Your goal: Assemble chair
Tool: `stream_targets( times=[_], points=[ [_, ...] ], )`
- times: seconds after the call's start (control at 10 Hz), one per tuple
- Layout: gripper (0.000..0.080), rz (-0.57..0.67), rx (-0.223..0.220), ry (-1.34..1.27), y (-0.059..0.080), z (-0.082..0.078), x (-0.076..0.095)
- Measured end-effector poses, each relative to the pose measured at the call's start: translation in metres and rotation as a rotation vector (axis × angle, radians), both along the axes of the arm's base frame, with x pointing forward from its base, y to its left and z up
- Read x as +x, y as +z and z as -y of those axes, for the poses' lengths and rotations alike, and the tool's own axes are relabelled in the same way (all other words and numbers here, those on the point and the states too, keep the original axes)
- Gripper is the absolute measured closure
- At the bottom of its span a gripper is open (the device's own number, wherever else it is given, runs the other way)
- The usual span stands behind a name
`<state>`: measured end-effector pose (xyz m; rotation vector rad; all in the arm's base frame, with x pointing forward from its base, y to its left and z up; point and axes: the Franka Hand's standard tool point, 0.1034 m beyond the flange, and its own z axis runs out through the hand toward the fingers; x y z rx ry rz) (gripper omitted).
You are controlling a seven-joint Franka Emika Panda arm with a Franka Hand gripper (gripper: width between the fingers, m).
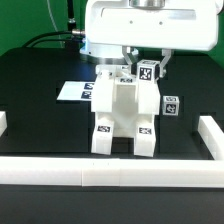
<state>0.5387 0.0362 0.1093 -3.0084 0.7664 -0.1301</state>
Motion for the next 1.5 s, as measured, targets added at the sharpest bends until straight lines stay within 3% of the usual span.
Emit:
stream_targets(
  times=[0.9, 1.0, 1.1, 1.2, 1.5],
  points=[
    [0.0515, -0.011, 0.084, -0.528, 0.0, -0.004, 0.0],
    [0.0412, -0.011, 0.082, -0.508, 0.0, -0.004, 0.0],
    [0.0412, -0.01, 0.078, -0.47, 0.0, -0.004, 0.0],
    [0.022, -0.01, 0.073, -0.422, -0.002, -0.003, -0.001],
    [0.0153, -0.004, 0.015, -0.059, 0.0, -0.017, 0.001]
  ],
)
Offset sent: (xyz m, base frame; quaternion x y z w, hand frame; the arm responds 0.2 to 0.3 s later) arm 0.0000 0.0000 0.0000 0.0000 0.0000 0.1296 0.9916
